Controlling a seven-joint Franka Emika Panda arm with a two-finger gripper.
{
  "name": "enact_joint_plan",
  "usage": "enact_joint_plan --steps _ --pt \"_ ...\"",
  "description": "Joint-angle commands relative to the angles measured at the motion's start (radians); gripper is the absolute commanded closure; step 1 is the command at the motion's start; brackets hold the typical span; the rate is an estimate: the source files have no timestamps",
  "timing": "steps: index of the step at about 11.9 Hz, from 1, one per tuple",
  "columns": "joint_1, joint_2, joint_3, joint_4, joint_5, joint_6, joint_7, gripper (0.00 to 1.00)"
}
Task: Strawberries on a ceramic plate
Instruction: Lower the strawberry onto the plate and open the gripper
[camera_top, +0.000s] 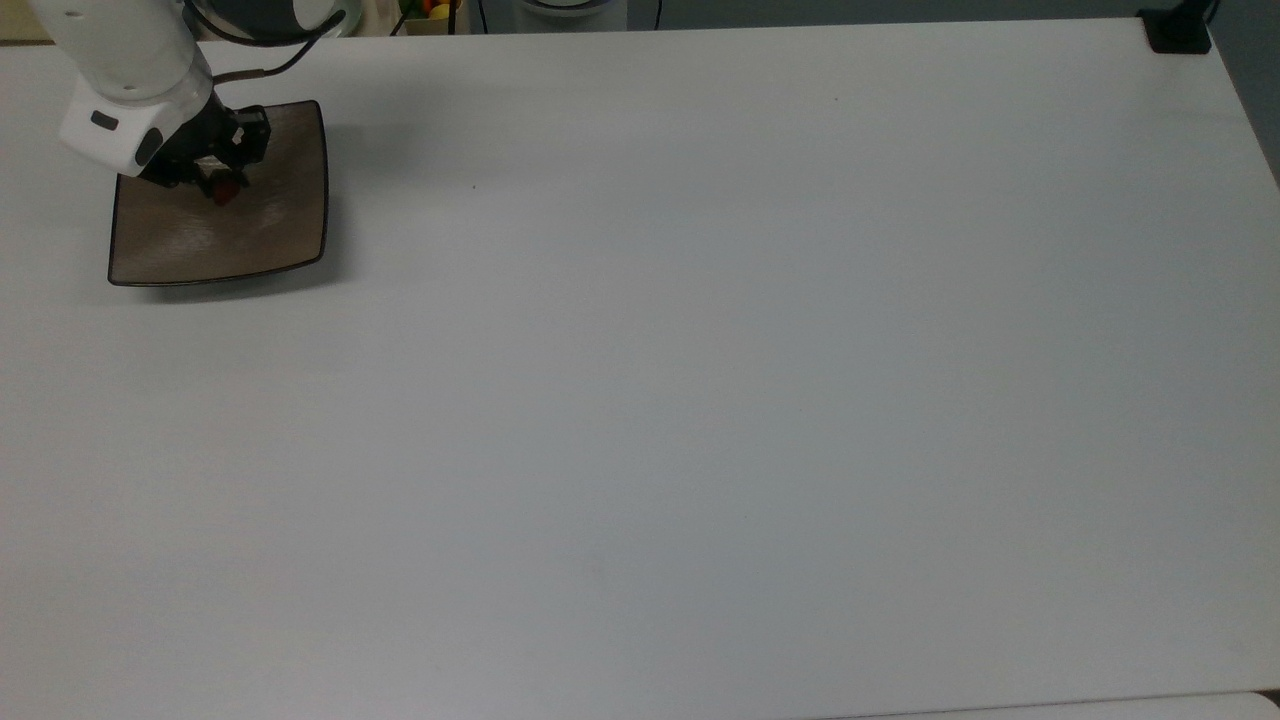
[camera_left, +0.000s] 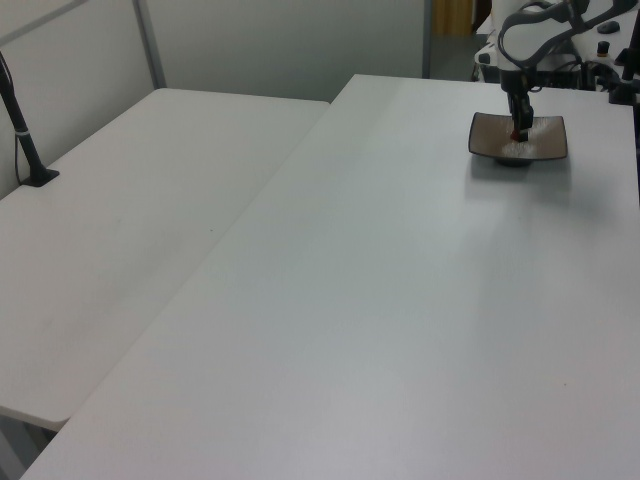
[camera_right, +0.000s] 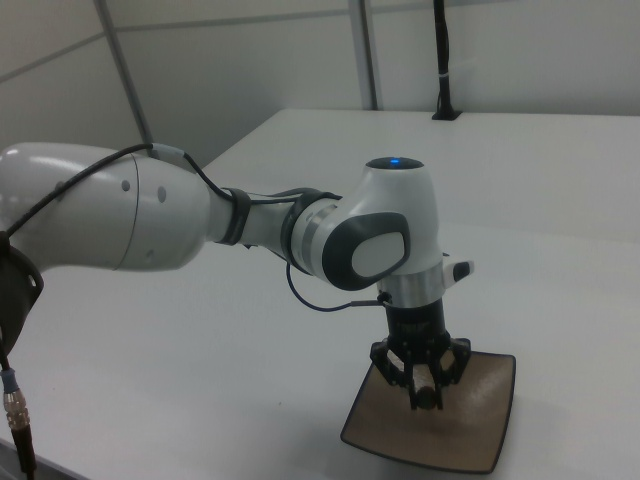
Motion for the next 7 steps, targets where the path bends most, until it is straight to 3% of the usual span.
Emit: enact_joint_plan --steps 1,2,3,4,7 --pt "0.004 -0.009 -0.01 -0.018 0.002 0.034 -0.007 0.83" --pt "0.004 -0.009 -0.01 -0.019 0.002 0.036 -0.007 0.79" --pt "0.004 -0.009 -0.01 -0.016 0.017 0.036 -0.004 0.25" --pt "0.004 -0.009 -0.01 -0.016 0.043 0.034 -0.003 0.0" --pt "-0.008 -0.041 -0.01 0.001 0.102 0.019 -0.003 0.0"
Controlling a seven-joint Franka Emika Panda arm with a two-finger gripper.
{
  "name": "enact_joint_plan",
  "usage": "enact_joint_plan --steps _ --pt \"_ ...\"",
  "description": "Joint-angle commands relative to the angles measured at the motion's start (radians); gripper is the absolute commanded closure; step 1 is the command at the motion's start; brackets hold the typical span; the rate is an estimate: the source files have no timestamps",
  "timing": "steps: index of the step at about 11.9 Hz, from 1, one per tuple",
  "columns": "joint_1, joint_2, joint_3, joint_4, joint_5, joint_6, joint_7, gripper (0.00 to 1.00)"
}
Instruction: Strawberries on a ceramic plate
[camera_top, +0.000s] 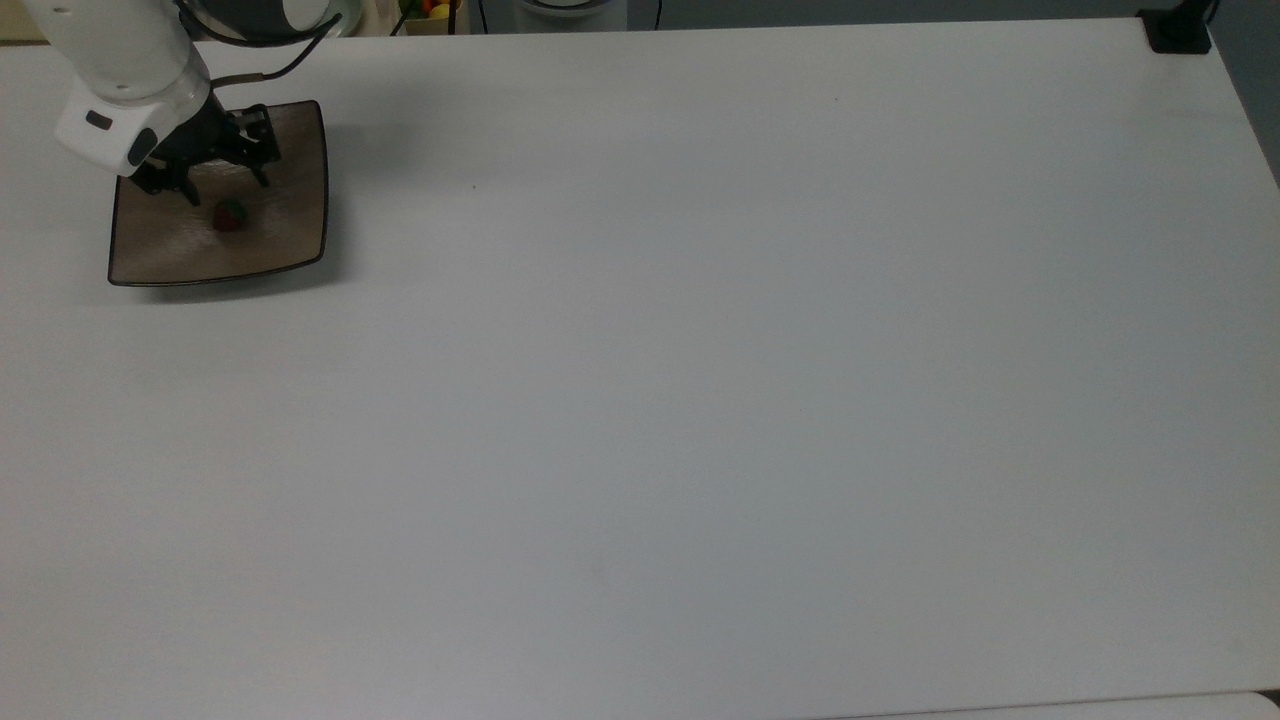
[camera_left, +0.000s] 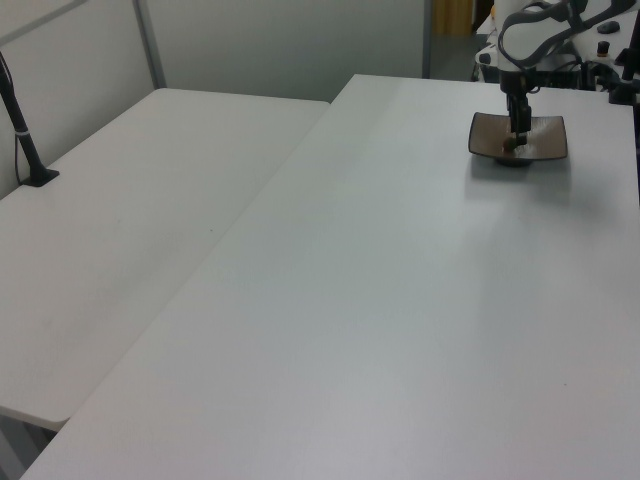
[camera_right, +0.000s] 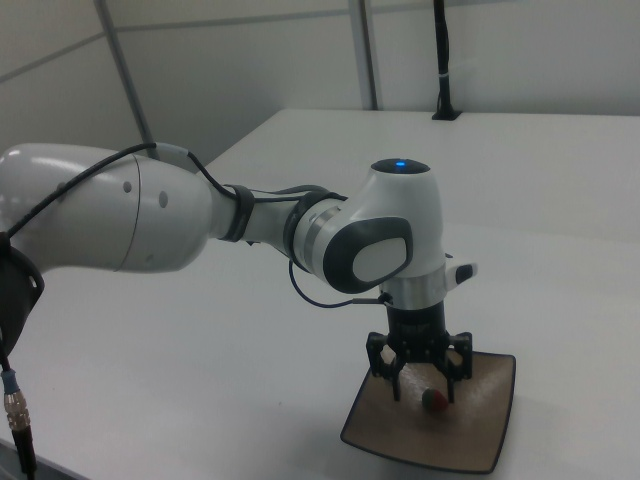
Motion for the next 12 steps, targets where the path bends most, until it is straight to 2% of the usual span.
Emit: enact_joint_plan --steps 1,4,7,10,12 --pt "-0.002 -0.079 0.001 0.024 0.039 -0.035 -0.006 0.0" --pt "0.007 -0.176 0.002 0.153 0.097 -0.303 0.072 0.0" --pt "0.035 -0.317 -0.004 0.156 0.097 -0.454 0.155 0.0" --pt "0.136 -0.401 -0.001 0.165 0.106 -0.52 0.372 0.0" --pt "0.215 -0.423 0.01 0.164 0.143 -0.52 0.509 0.0"
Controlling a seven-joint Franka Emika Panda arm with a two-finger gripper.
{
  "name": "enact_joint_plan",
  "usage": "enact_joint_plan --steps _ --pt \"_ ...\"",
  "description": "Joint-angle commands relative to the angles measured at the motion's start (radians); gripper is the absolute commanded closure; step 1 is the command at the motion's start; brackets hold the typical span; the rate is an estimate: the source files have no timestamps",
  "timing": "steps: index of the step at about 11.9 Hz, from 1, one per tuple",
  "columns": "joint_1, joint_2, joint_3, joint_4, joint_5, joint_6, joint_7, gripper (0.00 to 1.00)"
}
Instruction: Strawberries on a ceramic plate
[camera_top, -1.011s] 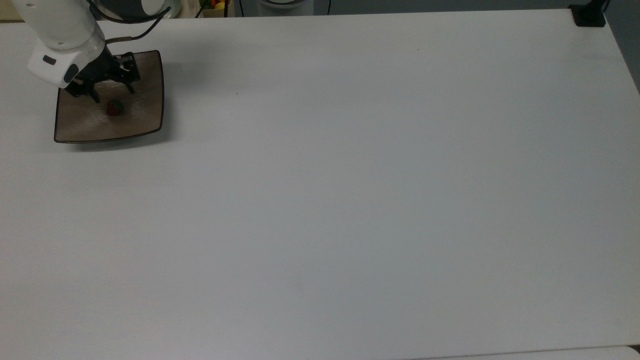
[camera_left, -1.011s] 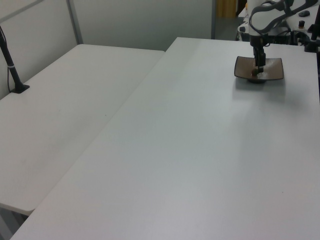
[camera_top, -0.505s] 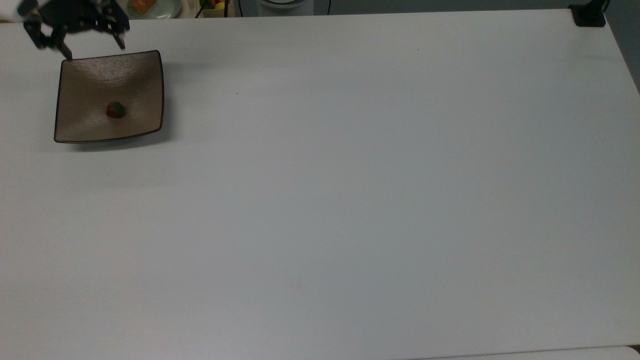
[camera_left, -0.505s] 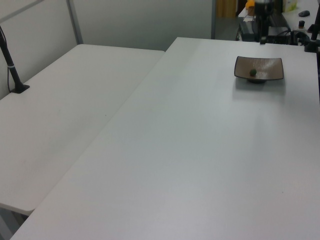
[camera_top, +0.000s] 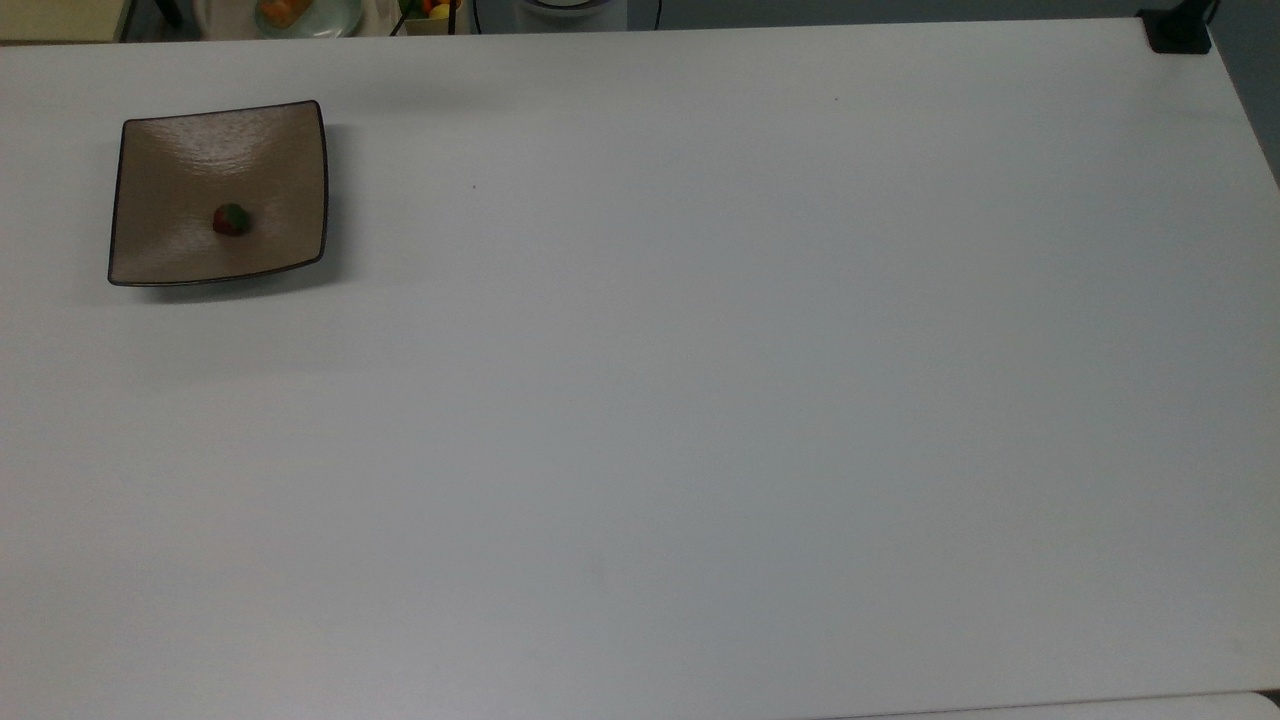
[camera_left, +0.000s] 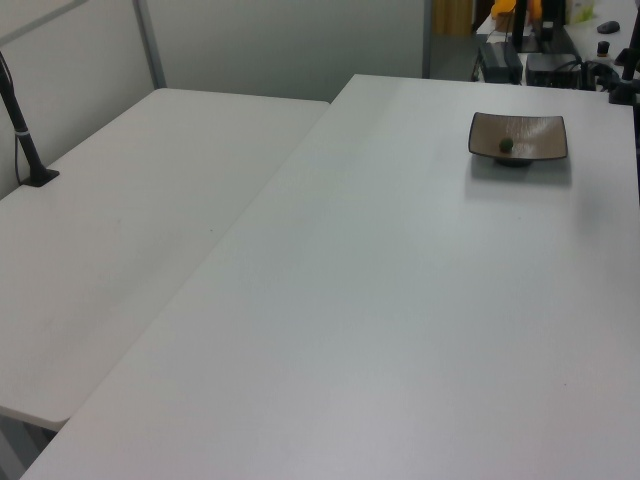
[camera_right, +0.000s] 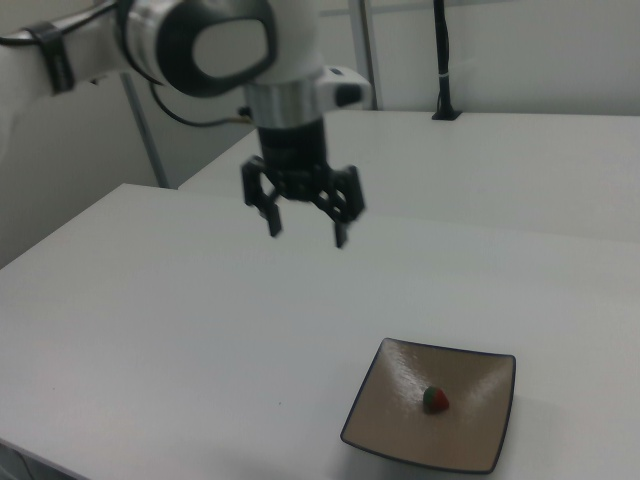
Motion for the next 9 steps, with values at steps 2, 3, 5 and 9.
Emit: enact_joint_plan --steps 2,3,5,9 --pt "0.16 -0.035 0.025 -0.01 0.05 -0.005 0.306 0.0" --pt "0.162 -0.035 0.086 -0.01 0.05 -0.001 0.335 0.0" --pt "0.165 -0.032 0.159 -0.012 0.048 0.017 0.392 0.0" --pt "0.205 -0.02 0.214 -0.049 0.036 0.129 0.434 0.0"
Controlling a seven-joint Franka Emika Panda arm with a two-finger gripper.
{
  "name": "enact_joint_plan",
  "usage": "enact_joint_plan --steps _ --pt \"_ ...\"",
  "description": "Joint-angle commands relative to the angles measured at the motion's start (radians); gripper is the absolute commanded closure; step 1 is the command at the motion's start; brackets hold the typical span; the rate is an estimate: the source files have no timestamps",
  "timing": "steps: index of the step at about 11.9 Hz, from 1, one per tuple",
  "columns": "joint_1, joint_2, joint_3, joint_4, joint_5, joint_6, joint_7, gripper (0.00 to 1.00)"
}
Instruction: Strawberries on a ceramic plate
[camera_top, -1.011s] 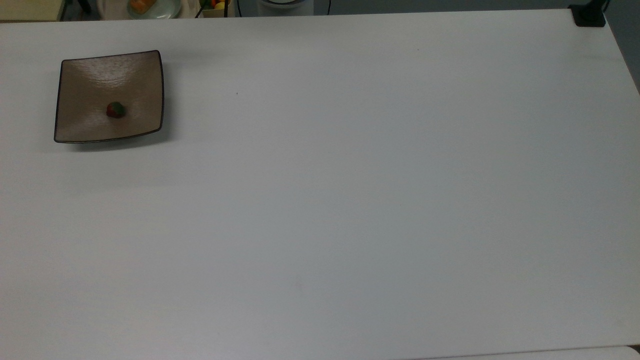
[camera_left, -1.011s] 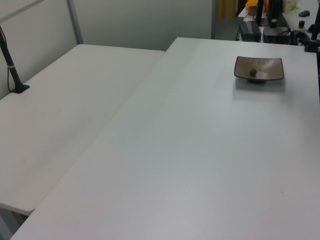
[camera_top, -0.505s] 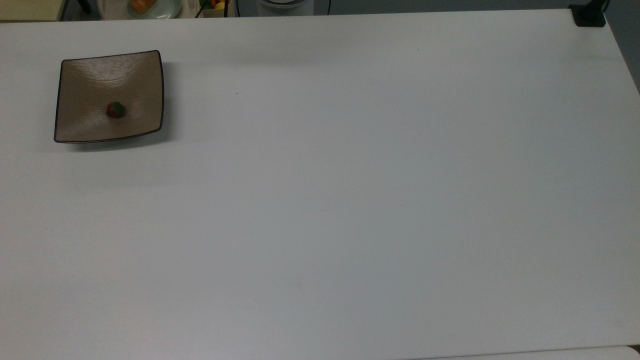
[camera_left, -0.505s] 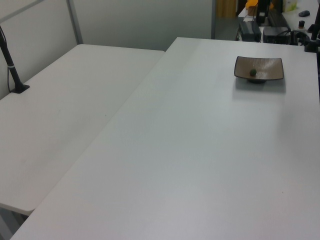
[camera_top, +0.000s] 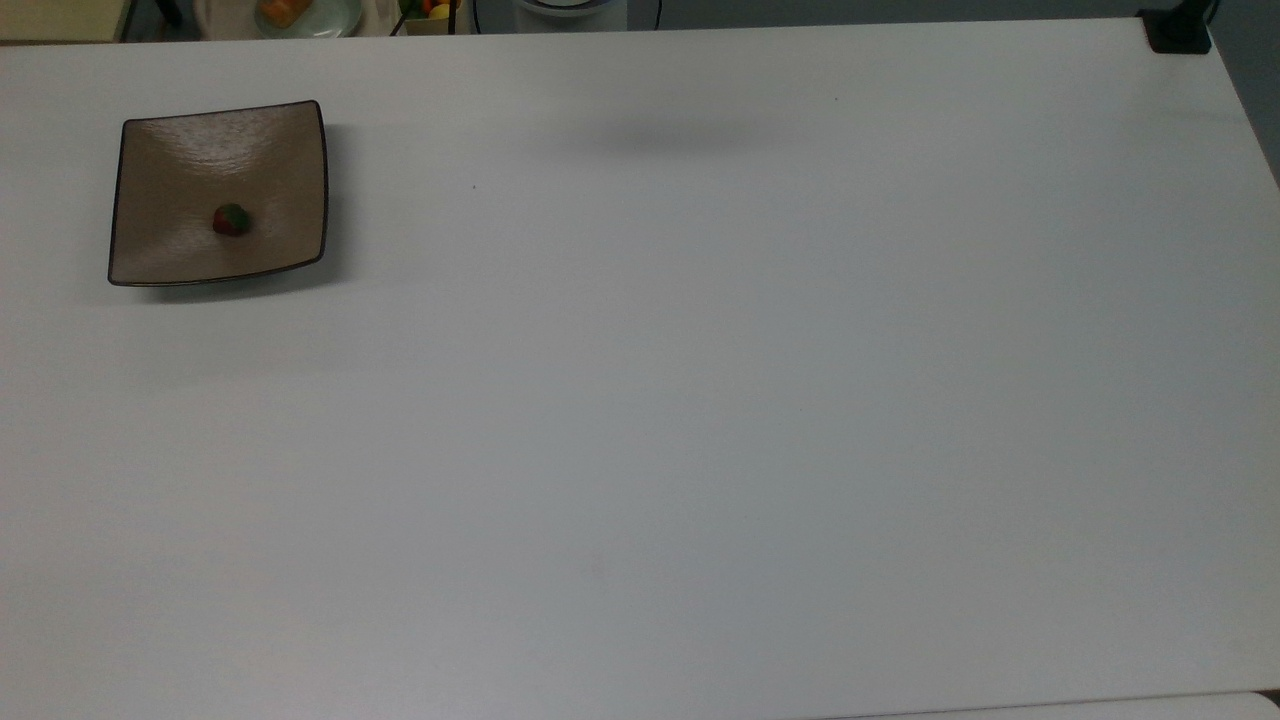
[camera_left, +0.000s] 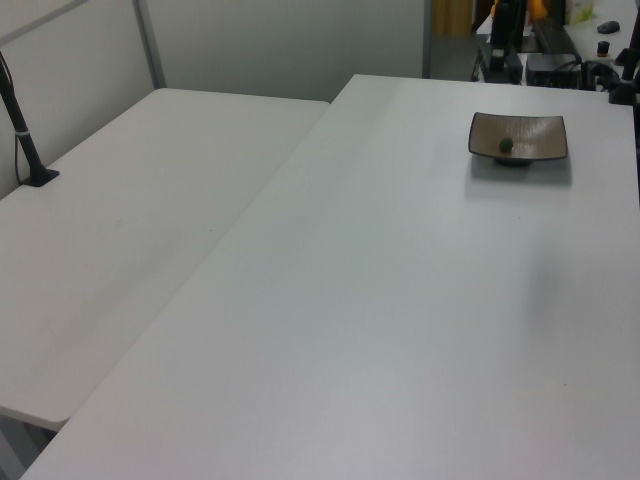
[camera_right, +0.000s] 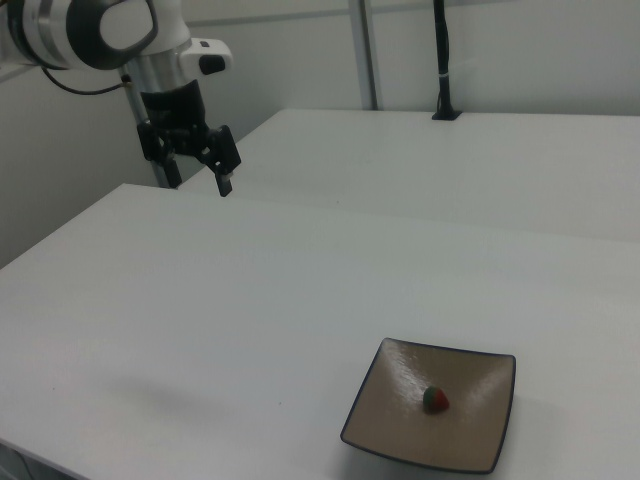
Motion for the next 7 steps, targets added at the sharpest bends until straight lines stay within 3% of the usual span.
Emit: enact_joint_plan --steps 1,7 --pt "0.023 0.011 -0.001 -0.04 -0.003 0.082 0.016 0.0" --pt "0.028 0.039 -0.001 -0.05 -0.023 0.115 0.009 0.0"
